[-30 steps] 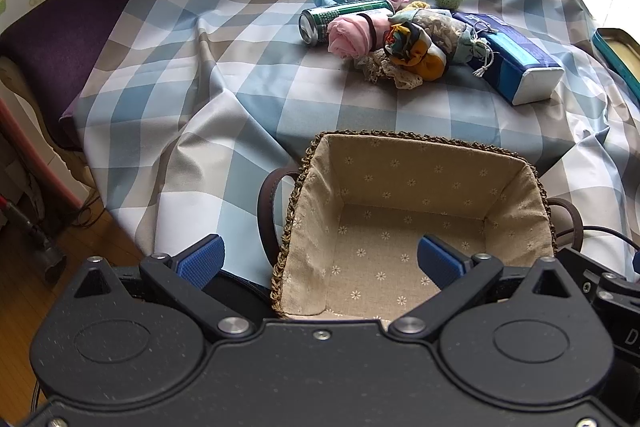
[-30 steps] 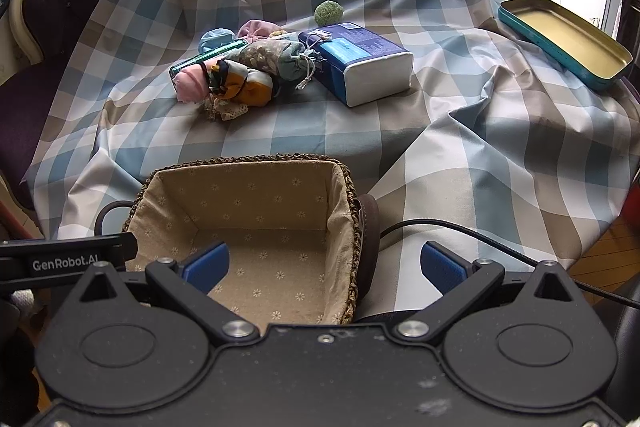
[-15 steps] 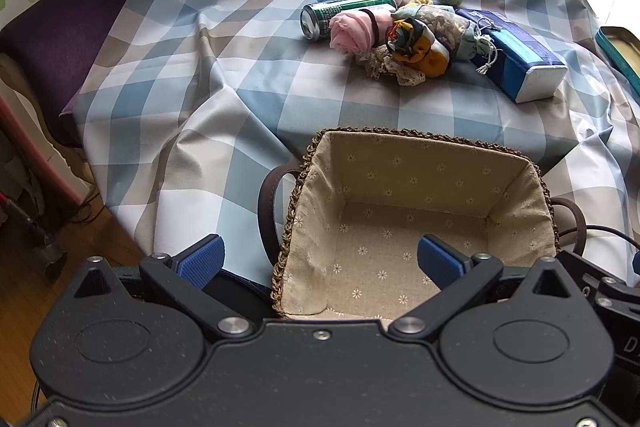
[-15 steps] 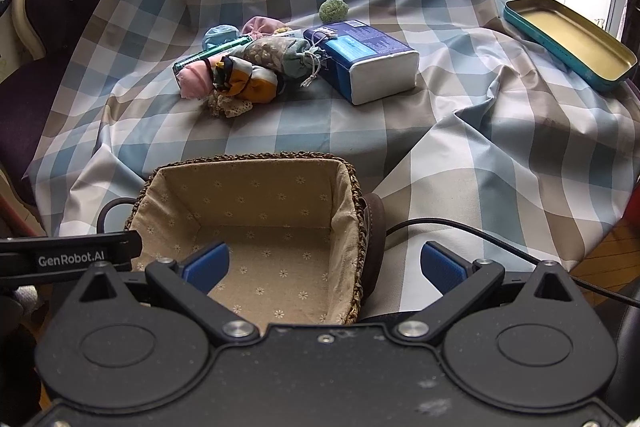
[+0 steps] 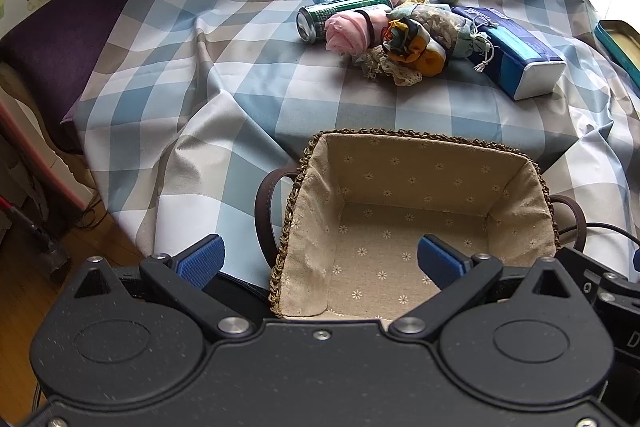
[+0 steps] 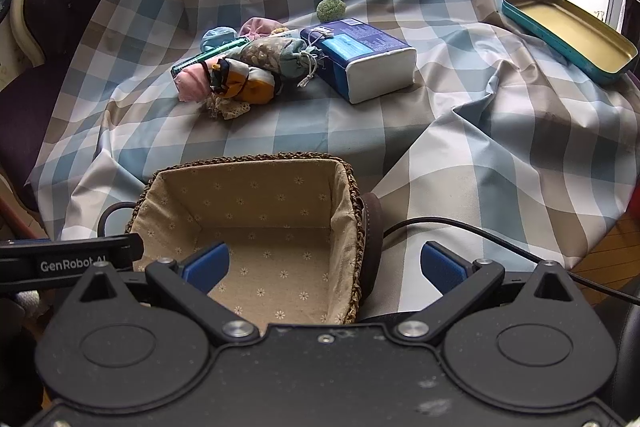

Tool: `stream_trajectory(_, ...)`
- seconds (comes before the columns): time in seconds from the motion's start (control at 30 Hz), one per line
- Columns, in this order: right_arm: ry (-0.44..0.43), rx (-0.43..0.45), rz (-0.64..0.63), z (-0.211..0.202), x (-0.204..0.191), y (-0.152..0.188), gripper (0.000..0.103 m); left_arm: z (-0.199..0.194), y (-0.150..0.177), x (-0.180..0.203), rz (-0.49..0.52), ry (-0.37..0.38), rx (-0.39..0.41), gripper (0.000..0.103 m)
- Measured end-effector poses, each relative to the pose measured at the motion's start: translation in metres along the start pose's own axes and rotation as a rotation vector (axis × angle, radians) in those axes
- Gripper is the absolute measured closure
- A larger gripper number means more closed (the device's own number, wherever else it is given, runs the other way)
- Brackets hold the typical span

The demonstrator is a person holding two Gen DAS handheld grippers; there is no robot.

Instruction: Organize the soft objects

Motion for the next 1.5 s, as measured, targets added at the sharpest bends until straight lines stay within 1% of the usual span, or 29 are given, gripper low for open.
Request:
stream_trajectory(0.4,-0.016,-0.004,-0.001,0.001,-0.002,0.0,0.001,0.0,0.0,0.001,0.004,0.003,-0.004,0.003)
stream_trajectory(0.57,-0.028,-0.005,-0.01,0.002,-0.004,0.001,0.001,-0.001,-0.001,0.0,0.0,0.006,0.009,0.003)
stream_trajectory(0.87,-0.046,-0.001,-0.04,0.002,-0.011,0.001,0.001,-0.004,-0.003,0.002,0.0,0.032,0.035,0.004)
stream_trajectory(1.1,-0.086,-0.003,-0.047,0.005,-0.012,-0.003,0.004,0.003,-0.006,0.0,-0.012,0.08,0.022,0.004)
stream_trajectory(1.17,-0.087,0.0,-0.048,0.006,-0.012,-0.006,0.004,0.005,-0.01,-0.001,-0.008,0.094,0.023,0.006)
stream_trajectory(1.23,-0.068,0.018,-0.05,0.008,-0.01,-0.011,0.004,0.006,-0.016,-0.003,0.005,0.085,0.037,0.011)
stream_trajectory(1.33,-0.05,0.043,-0.051,0.011,-0.007,-0.022,0.004,0.007,-0.029,-0.008,0.019,0.075,0.066,0.011)
stream_trajectory(1.5,-0.057,0.082,-0.015,0.02,-0.002,-0.051,0.004,0.013,-0.054,-0.012,0.048,0.049,0.13,0.011)
Point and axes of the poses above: each gripper's, at about its wrist camera, not at the fingertips, and z roughly the way its jaws point, x to its right, y to its underside, the point moved 7 cm from there along z, roughly the way its jaws point, and after that the axes turned 1 degree about z, right-handed, at the moved point
